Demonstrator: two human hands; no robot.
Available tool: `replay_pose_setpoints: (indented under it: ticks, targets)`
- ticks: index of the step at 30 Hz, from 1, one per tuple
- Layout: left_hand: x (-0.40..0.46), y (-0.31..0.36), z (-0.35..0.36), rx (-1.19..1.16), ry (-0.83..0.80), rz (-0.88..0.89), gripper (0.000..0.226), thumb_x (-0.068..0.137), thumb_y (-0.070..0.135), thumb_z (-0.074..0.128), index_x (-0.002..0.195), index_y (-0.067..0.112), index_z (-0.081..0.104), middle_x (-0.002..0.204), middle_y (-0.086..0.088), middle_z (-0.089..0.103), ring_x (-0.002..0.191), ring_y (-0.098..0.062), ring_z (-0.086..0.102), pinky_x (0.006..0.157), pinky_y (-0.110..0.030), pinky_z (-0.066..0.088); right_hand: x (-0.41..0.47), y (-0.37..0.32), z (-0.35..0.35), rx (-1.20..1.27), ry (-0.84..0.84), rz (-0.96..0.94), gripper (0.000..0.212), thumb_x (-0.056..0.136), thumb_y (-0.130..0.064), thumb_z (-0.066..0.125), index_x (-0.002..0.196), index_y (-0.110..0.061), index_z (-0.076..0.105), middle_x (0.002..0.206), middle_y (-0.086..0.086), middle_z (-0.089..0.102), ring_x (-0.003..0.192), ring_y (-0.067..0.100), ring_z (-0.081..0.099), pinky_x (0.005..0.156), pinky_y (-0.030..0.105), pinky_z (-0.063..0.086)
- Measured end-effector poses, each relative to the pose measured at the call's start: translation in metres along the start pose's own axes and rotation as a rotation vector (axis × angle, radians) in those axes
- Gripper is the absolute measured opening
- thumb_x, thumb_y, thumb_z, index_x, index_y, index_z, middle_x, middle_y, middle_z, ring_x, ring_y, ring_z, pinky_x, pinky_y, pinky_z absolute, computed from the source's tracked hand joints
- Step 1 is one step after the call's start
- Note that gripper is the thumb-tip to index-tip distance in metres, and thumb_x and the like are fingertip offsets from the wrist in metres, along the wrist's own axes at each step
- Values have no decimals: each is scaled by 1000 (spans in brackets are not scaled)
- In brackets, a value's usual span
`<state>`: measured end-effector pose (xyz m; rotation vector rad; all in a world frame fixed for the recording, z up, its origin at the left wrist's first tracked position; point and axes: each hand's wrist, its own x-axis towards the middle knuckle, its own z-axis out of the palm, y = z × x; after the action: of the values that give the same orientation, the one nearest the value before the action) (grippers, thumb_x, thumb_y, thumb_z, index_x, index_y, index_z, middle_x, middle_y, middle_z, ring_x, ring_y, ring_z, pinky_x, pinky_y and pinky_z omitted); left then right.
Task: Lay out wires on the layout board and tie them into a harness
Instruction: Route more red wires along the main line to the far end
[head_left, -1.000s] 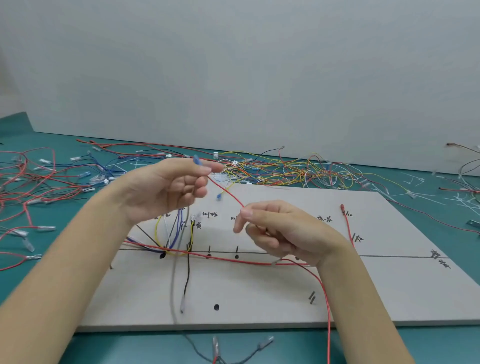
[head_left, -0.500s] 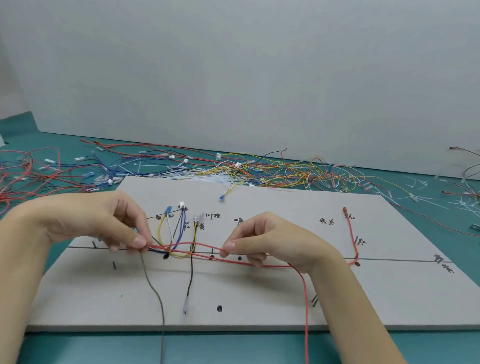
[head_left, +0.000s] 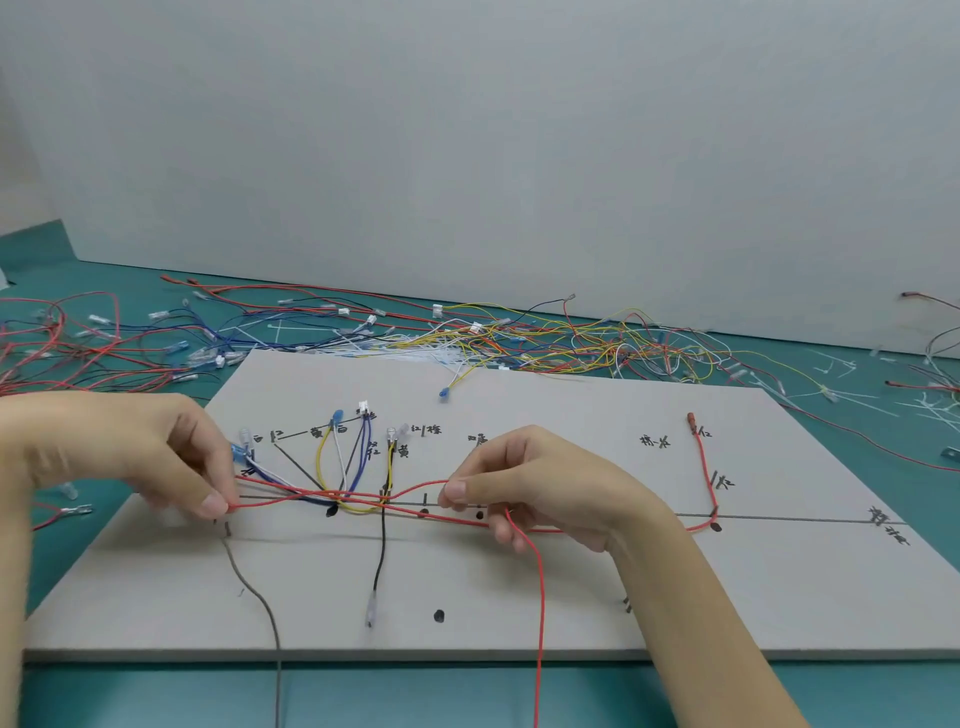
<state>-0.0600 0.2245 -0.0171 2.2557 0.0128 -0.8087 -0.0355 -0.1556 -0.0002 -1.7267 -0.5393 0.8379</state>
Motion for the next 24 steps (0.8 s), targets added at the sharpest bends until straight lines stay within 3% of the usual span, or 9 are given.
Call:
replay_pose_setpoints:
  ticks: [5, 8, 21, 24]
  targets:
    - [-6, 4, 0, 1, 42, -36, 56, 43, 51, 95, 85, 17, 80, 68, -4, 71, 54, -8, 56, 53, -19, 44, 0, -1, 0, 3, 10, 28, 8, 90, -12, 65, 85, -12, 71, 73, -2, 67, 39, 6, 46, 36, 16, 36]
    - [-7, 15, 6, 17, -10, -137, 55, 42, 49, 96, 84, 19, 78, 76, -10, 75, 54, -7, 59, 50, -16, 42, -1, 0, -1, -84, -7, 43, 7, 91, -15, 65, 90, -12, 71, 82, 2, 67, 38, 6, 42, 34, 15, 30]
    - [-15, 31, 18, -44, -4, -197, 84, 20, 59, 94, 93, 20, 80, 85, -14, 76, 61, -5, 65, 52, -15, 47, -3, 0, -6, -132, 34, 18, 12, 88, -18, 69, 92, -10, 75, 79, 2, 69, 39, 8, 44, 36, 16, 30]
    - [-20, 37, 22, 39, 57, -186, 72, 28, 62, 91, 90, 28, 80, 75, -6, 75, 54, -2, 57, 48, -16, 42, -3, 0, -9, -149, 48, 22, 12, 88, -20, 69, 92, -11, 76, 77, 2, 67, 39, 8, 37, 37, 16, 25]
